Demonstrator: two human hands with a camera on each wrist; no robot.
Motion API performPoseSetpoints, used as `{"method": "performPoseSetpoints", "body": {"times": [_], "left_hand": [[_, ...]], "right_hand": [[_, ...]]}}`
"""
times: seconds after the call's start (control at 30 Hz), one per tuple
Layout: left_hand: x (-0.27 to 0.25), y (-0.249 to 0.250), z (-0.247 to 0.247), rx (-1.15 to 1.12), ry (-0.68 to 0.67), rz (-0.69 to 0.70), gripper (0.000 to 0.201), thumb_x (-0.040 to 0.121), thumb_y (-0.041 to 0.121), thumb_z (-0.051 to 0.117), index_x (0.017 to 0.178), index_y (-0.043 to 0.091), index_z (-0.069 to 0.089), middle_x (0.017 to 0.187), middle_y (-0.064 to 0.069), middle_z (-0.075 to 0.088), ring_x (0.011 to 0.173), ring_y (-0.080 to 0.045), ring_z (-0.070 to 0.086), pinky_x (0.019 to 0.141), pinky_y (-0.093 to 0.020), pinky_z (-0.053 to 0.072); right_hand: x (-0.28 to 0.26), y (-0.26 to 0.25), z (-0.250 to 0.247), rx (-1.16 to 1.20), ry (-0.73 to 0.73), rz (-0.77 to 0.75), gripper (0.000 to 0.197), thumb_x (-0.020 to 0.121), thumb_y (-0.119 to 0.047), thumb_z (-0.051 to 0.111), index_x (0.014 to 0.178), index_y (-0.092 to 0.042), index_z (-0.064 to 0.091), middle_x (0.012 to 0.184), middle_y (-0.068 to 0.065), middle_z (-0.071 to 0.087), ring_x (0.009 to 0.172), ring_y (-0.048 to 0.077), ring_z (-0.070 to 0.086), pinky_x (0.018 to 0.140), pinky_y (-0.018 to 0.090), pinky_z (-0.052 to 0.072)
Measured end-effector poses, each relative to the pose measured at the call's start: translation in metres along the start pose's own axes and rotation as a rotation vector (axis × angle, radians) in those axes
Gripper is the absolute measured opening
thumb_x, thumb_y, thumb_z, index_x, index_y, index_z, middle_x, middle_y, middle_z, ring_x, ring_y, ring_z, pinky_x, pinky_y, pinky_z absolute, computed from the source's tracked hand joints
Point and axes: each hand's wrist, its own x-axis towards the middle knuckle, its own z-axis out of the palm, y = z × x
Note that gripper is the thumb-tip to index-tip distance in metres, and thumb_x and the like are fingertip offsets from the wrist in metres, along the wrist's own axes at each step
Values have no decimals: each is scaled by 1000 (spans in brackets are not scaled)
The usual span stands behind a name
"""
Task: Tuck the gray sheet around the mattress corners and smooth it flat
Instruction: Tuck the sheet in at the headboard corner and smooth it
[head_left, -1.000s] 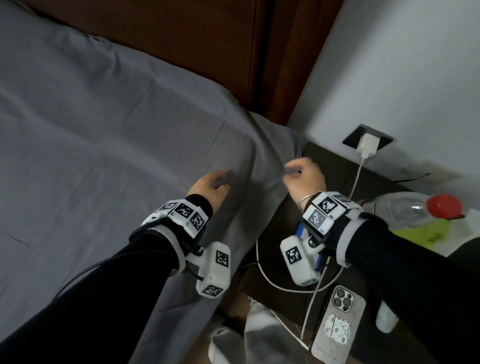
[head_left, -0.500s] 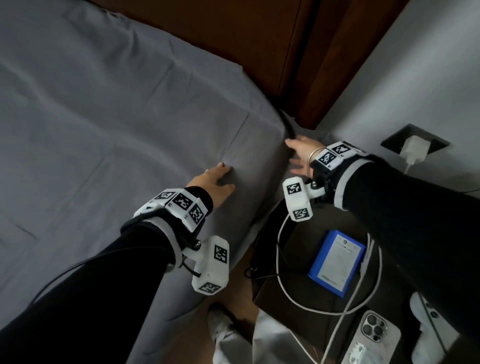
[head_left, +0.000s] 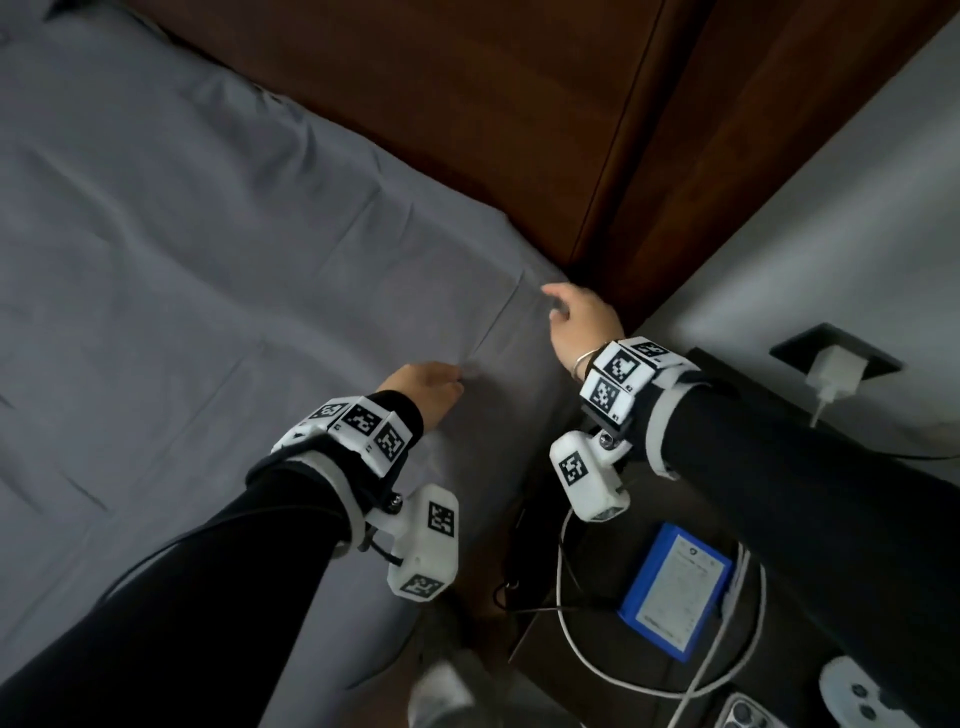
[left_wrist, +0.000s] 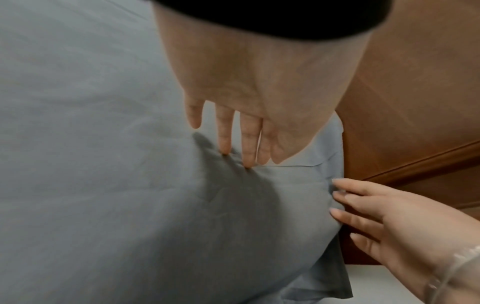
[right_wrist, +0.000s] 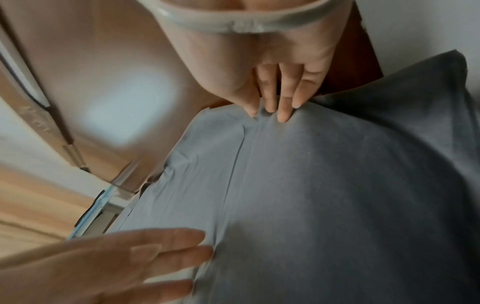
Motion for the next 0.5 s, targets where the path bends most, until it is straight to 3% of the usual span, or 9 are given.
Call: {"method": "performPoseSetpoints", "body": {"times": [0.13,0.27,0.3,0.33,0.37,0.4,0.43,0.5], "left_hand": [[14,1,-9,8,10,25,31,94,17,50,123,15,61,123,-7,65,115,-22,58,86,-17,38],[34,11,-12,23,100,85,33,92,12,48,122,14,62,125,-9,65,117,-26,59,101,-28,44],[39,15,-11,29,94,107,34,92,12,48,124,15,61,126,-9,64,117,-27,59,102,-31,45],[43,18,-10,48,73,122,36,91,12,48,125,16,60,128,-8,62,116,-27,59,102,-32,45],[46,20,-8,81,45,133,37,91,14,49,126,19,59,131,-5,59,117,-26,58,102,-31,45],[50,20,-8,119,23,143,38,90,16,50,127,22,58,136,-2,55,118,-24,57,103,-29,44],[52,20,-8,160,6,149,40,90,17,52,129,23,57,140,0,50,121,-22,55,105,-26,41],[57,20,-10,231,-9,159,42,89,19,53,131,22,55,145,0,44,126,-21,51,105,-24,36]], "right_hand": [[9,13,-6,-17,130,150,35,89,0,42,115,-9,62,118,18,64,112,36,57,93,37,44],[7,42,-1,-34,110,251,31,87,1,45,109,-8,65,111,17,68,106,37,61,91,41,50],[7,50,2,-10,89,291,31,87,1,47,111,-8,65,113,16,67,106,37,63,86,43,54],[6,59,6,40,65,339,32,89,0,47,116,-8,62,115,15,66,103,37,65,73,39,58],[5,65,9,98,34,394,34,91,-1,48,122,-8,59,118,14,65,98,35,68,54,26,57],[4,70,12,140,7,427,35,93,-3,47,127,-8,55,121,13,63,88,32,71,38,16,48],[4,73,15,177,-5,438,35,96,-8,46,130,-9,52,122,14,63,73,28,71,30,11,38],[8,75,19,210,7,426,36,98,-20,44,131,-10,51,116,17,66,43,15,60,28,8,32]]}}
